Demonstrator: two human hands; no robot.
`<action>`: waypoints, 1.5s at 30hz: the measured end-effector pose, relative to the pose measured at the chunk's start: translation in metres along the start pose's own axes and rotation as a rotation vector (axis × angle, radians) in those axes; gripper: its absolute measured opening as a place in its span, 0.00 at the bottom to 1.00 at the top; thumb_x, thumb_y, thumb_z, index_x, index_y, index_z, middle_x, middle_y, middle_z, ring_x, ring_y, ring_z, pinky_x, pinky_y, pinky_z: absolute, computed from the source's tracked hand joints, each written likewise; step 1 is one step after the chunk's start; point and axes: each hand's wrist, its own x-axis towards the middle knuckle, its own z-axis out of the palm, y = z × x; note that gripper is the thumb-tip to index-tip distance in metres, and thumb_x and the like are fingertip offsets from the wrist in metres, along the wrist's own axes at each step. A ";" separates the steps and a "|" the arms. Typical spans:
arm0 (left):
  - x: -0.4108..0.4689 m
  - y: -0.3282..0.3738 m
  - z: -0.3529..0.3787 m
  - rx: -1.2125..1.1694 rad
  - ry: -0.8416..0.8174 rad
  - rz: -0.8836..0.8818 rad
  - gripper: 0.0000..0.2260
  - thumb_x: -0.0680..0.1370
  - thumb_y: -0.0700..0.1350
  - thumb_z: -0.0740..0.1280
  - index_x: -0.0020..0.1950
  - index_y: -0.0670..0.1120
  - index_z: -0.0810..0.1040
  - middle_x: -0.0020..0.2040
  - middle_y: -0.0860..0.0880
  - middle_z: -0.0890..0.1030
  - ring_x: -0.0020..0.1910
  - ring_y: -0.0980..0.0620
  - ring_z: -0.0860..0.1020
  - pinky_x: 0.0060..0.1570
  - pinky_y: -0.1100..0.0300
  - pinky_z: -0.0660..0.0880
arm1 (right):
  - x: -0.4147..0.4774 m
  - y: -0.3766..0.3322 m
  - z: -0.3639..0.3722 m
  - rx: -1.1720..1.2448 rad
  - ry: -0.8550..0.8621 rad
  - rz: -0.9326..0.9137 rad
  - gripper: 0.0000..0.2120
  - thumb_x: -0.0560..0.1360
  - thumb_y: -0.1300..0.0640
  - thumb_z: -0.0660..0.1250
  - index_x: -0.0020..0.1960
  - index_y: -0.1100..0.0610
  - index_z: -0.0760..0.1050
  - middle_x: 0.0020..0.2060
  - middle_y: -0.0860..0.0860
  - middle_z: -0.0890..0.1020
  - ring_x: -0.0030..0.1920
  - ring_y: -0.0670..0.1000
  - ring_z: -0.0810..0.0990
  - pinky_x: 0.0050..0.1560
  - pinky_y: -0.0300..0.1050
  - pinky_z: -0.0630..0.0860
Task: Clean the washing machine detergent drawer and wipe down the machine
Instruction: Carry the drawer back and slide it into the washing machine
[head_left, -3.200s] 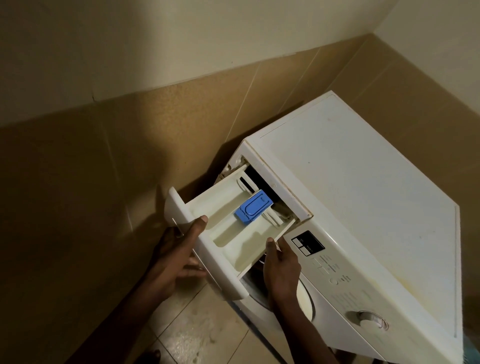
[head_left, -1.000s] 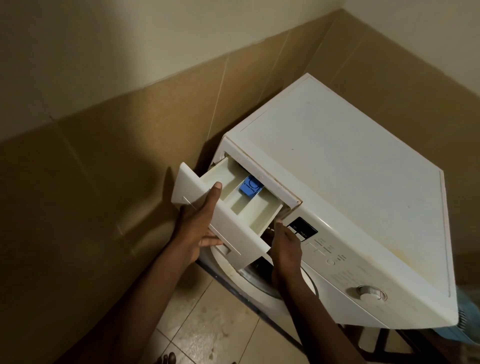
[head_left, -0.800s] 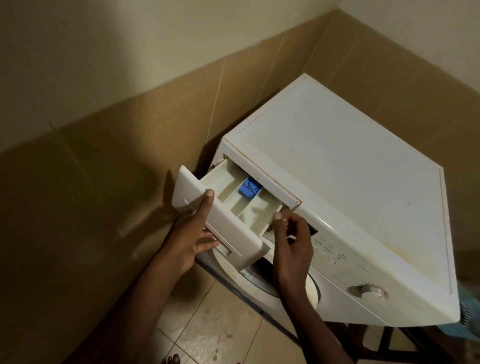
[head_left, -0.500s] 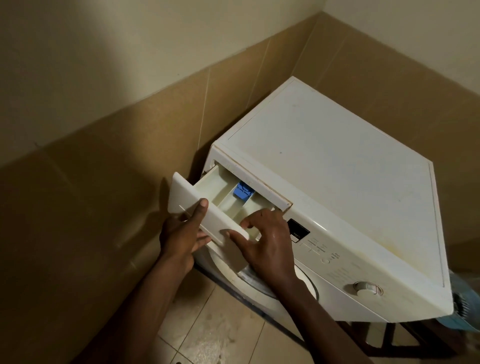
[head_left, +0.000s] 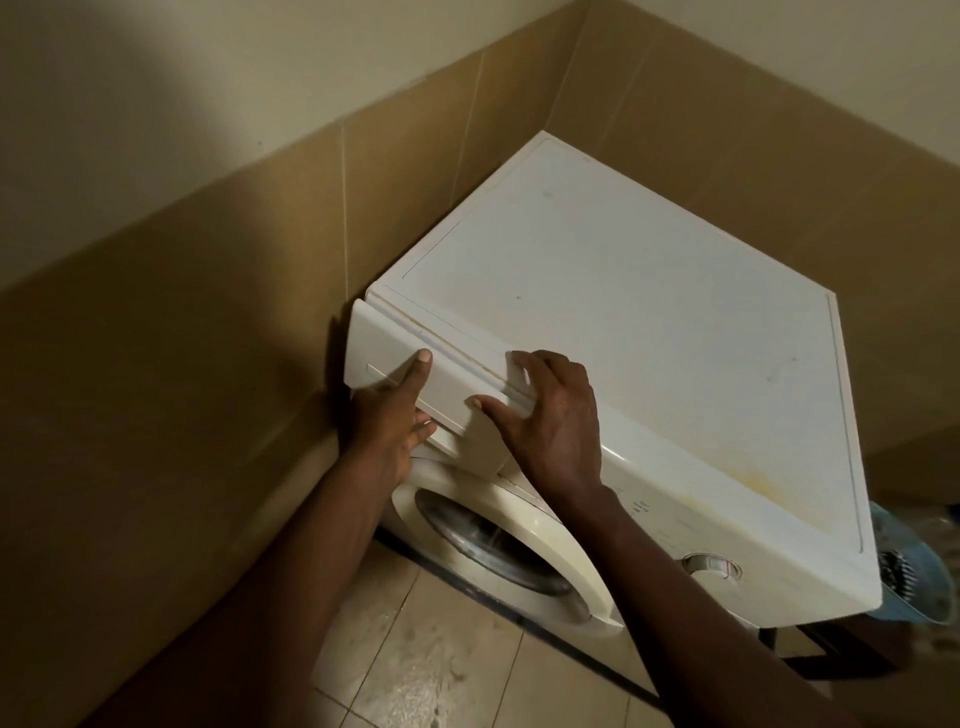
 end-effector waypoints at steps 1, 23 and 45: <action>0.001 0.000 0.003 -0.001 0.002 -0.002 0.26 0.73 0.51 0.74 0.68 0.44 0.71 0.60 0.40 0.78 0.59 0.40 0.78 0.50 0.49 0.79 | 0.001 0.001 0.001 -0.002 -0.003 0.001 0.28 0.68 0.40 0.74 0.61 0.55 0.77 0.56 0.50 0.79 0.56 0.53 0.74 0.55 0.45 0.72; 0.013 -0.008 0.018 -0.069 -0.049 -0.040 0.10 0.75 0.54 0.71 0.50 0.52 0.74 0.63 0.43 0.78 0.64 0.41 0.76 0.60 0.51 0.75 | 0.022 0.009 -0.005 0.065 -0.119 0.033 0.26 0.73 0.34 0.64 0.62 0.51 0.77 0.54 0.49 0.79 0.56 0.50 0.73 0.55 0.44 0.73; 0.019 -0.037 0.033 -0.405 -0.123 -0.123 0.18 0.74 0.55 0.71 0.60 0.47 0.77 0.60 0.42 0.81 0.61 0.42 0.78 0.66 0.45 0.73 | 0.029 0.031 -0.014 0.462 -0.030 0.402 0.11 0.75 0.42 0.67 0.44 0.48 0.80 0.42 0.41 0.81 0.45 0.38 0.78 0.45 0.30 0.70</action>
